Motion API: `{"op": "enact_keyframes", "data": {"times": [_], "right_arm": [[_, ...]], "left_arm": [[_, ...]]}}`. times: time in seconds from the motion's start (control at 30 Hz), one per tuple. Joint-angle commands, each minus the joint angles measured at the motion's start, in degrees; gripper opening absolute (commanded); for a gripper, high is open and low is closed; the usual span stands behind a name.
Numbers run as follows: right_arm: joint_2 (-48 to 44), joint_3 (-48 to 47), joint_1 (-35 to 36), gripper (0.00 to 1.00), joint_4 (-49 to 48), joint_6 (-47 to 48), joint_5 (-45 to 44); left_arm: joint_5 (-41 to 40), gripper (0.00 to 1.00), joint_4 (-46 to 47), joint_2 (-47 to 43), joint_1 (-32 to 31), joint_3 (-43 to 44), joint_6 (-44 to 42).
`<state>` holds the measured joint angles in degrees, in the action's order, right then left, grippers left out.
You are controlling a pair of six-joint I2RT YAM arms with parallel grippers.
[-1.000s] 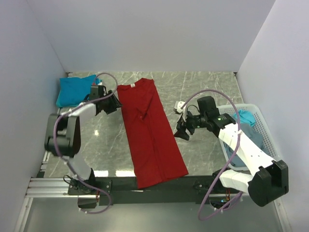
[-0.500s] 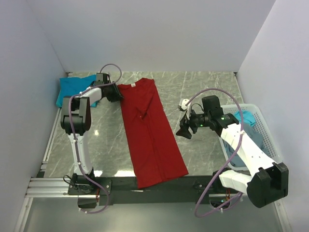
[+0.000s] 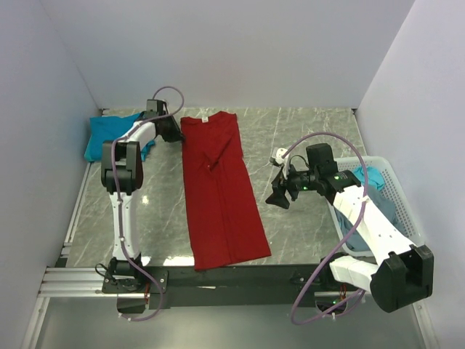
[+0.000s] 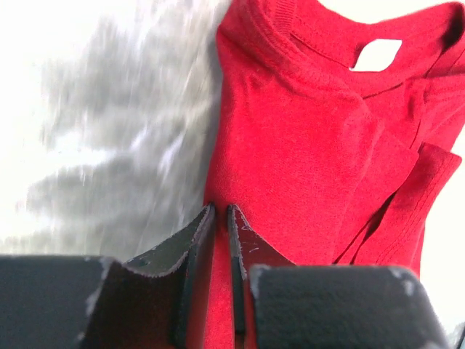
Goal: Fold and stack the t-shirts
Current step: Fold the tshirt
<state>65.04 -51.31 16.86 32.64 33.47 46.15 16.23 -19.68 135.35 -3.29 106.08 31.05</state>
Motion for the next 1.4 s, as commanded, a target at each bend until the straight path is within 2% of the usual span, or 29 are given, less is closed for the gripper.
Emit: {"op": "enact_keyframes", "data": {"times": [0.0, 0.2, 0.3, 0.4, 0.43, 0.47, 0.5, 0.57, 0.67, 0.73, 0.83, 0.93, 1.0, 1.1, 1.13, 1.2, 1.23, 1.33, 1.37], "right_arm": [[-0.8, -0.6, -0.6, 0.78, 0.0, 0.1, 0.6], [0.4, -0.6, -0.9, 0.78, 0.1, 0.3, -0.1], [0.7, -0.5, -0.9, 0.78, 0.1, 0.5, -0.7], [1.1, 0.2, -0.9, 0.77, 0.5, 1.8, -1.3], [1.1, 0.4, -0.8, 0.77, 0.9, 3.8, -1.0], [1.1, 1.0, -0.6, 0.77, 1.8, 5.2, 0.9], [1.0, 1.5, -0.6, 0.77, 2.4, 6.9, 1.0], [0.5, 2.7, 0.4, 0.77, 4.2, 13.3, 3.7], [-0.9, 7.1, 5.6, 0.77, 4.6, 20.9, 2.3], [-2.3, 9.3, 14.0, 0.78, 3.0, 23.4, -1.4], [-2.5, 12.3, 25.9, 0.79, -0.5, 24.3, -8.2], [-0.7, 13.0, 33.5, 0.78, -2.4, 23.4, -11.6], [0.5, 13.6, 36.6, 0.77, -4.8, 22.6, -15.8], [2.3, 14.7, 41.3, 0.77, -7.4, 21.3, -20.5], [2.8, 14.9, 42.1, 0.77, -7.9, 20.9, -21.3], [4.4, 15.5, 44.2, 0.76, -9.5, 20.1, -24.2], [4.9, 15.7, 45.1, 0.76, -10.1, 19.9, -25.1], [6.9, 16.4, 47.3, 0.74, -12.0, 18.9, -28.6], [7.9, 16.6, 47.8, 0.73, -13.0, 18.6, -29.4]], "left_arm": [[-2.6, 0.20, -4.0, 5.2, 0.6, 4.7, -1.8], [-0.1, 0.24, -5.9, 6.9, 0.8, 11.4, -3.1], [0.4, 0.34, -4.6, 2.3, 1.3, 10.0, -4.9], [-0.1, 0.47, -0.6, -7.6, 2.1, 2.4, -8.0], [0.1, 0.48, 0.2, -10.3, 2.8, 0.9, -8.6], [0.5, 0.57, 2.3, -16.1, 2.9, -2.9, -9.6], [-0.1, 0.61, 3.8, -19.3, 3.0, -3.0, -10.3], [-0.1, 0.70, 6.9, -29.1, 3.0, -10.7, -11.9], [4.1, 0.74, 12.3, -40.7, 2.9, -20.8, -13.9], [9.5, 0.79, 14.5, -45.9, 3.0, -27.7, -14.1], [17.8, 0.97, 18.8, -55.0, 3.0, -37.7, -10.8], [25.5, 0.96, 19.2, -61.9, 3.1, -44.8, -9.9], [26.5, 0.93, 17.9, -66.6, 2.7, -47.1, -11.2], [20.5, 0.92, 11.3, -74.2, -2.9, -49.0, -19.6], [16.4, 0.92, 9.2, -75.9, -6.7, -49.7, -23.7], [14.7, 0.90, 8.0, -80.6, -9.5, -52.0, -28.0], [14.4, 0.90, 8.2, -82.2, -11.3, -53.2, -32.4], [15.6, 0.92, 11.8, -89.8, -12.4, -59.8, -38.4], [15.2, 0.99, 13.2, -93.0, -12.4, -61.3, -38.7]]}}
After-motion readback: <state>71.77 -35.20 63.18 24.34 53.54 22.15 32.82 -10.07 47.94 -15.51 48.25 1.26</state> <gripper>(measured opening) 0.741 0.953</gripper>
